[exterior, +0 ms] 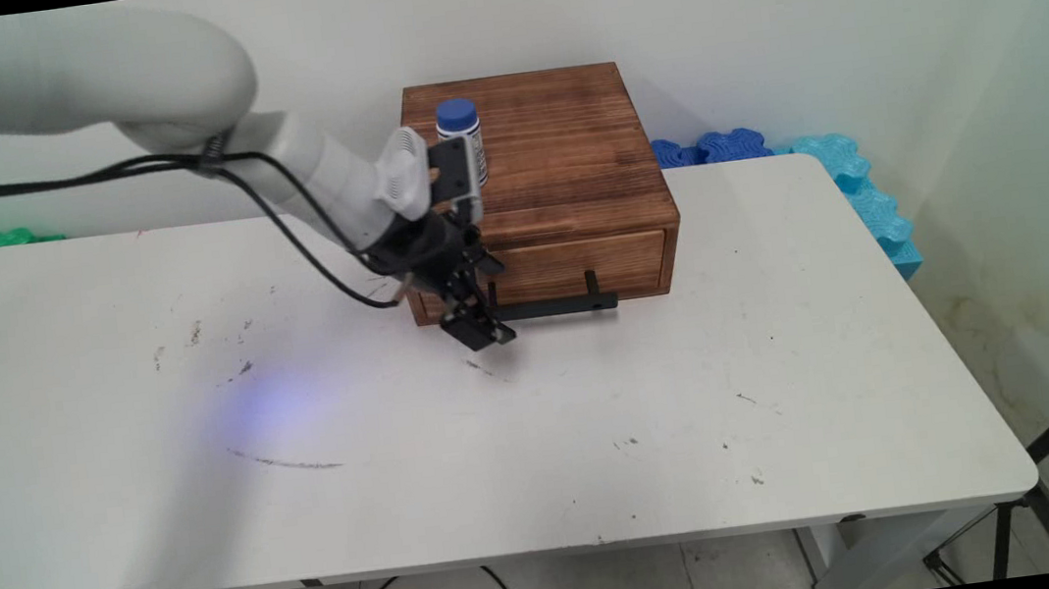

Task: Open the drawer

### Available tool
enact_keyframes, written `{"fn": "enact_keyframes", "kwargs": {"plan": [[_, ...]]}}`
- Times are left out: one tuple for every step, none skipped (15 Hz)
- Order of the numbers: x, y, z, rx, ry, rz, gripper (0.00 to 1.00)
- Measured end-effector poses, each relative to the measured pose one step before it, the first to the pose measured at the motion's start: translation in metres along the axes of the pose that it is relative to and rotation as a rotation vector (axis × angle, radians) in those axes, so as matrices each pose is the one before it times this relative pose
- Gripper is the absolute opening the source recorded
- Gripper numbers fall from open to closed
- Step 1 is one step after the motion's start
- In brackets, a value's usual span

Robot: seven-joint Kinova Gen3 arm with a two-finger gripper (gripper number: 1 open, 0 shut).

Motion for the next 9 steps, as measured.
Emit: {"fn": "enact_keyframes", "kwargs": {"plan": [[0.00277,-0.00002,0.00608,0.00132,-0.00491,-0.00676,1.00],[0.00366,0.00001,0.00796,0.00155,-0.00601,-0.00834,1.00],[0.00222,0.00005,0.00564,0.00067,-0.00435,-0.00607,1.00],[0.00161,0.00011,0.00373,0.00013,-0.00275,-0.00371,1.00],[0.00177,0.00041,0.00522,-0.00008,-0.00394,-0.00485,1.00],[0.00103,0.00033,0.00325,-0.00020,-0.00257,-0.00300,1.00],[0.00130,0.00062,0.00482,-0.00102,-0.00395,-0.00374,1.00],[0.00078,0.00041,0.00307,-0.00083,-0.00264,-0.00249,1.00],[0.00091,0.00056,0.00440,-0.00096,-0.00359,-0.00312,1.00]]}}
